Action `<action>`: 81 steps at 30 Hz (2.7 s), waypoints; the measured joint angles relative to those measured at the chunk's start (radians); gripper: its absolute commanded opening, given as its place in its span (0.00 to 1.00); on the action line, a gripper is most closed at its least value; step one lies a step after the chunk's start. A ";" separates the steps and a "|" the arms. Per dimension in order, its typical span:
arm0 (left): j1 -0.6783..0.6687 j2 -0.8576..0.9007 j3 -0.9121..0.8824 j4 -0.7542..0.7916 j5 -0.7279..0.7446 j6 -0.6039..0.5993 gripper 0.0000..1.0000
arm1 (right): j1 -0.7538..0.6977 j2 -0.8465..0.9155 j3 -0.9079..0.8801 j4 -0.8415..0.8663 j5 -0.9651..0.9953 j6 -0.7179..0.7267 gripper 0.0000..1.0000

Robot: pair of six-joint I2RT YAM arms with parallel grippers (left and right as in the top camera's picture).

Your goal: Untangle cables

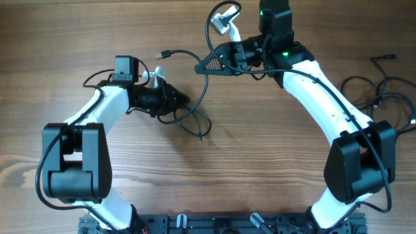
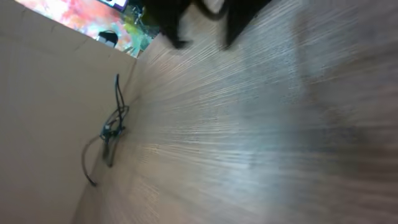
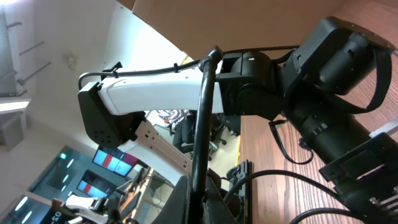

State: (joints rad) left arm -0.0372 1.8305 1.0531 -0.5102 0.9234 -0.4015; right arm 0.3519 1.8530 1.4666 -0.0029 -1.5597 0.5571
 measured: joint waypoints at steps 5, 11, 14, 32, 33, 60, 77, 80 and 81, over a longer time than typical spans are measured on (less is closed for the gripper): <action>0.000 0.000 0.000 -0.090 -0.099 -0.005 0.86 | 0.000 0.000 0.000 0.005 0.000 0.000 0.05; 0.000 0.000 0.000 -0.103 0.090 -0.035 0.89 | 0.000 0.000 0.000 0.072 0.000 0.101 0.04; 0.000 0.000 0.000 -0.104 0.200 -0.102 0.80 | 0.000 0.000 0.000 0.151 0.000 0.177 0.05; 0.000 0.000 0.000 -0.111 0.336 -0.188 0.45 | 0.000 0.000 0.000 0.169 0.000 0.232 0.05; 0.000 0.000 0.000 -0.112 0.336 -0.188 0.46 | 0.000 0.000 0.000 0.169 0.000 0.232 0.05; 0.000 0.000 0.000 -0.112 0.340 -0.188 0.42 | 0.000 0.000 0.000 0.169 0.000 0.244 0.05; 0.000 0.000 0.000 -0.112 0.304 -0.226 0.14 | 0.000 0.000 0.000 0.169 0.000 0.251 0.05; 0.000 0.000 0.000 -0.111 0.301 -0.254 0.04 | 0.000 0.000 0.000 0.169 0.000 0.251 0.05; 0.000 0.000 0.000 -0.111 0.300 -0.257 0.04 | 0.000 0.000 0.000 0.169 0.000 0.251 0.05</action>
State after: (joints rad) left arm -0.0372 1.8305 1.0527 -0.6212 1.2236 -0.6590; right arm 0.3519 1.8530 1.4666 0.1658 -1.5597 0.8082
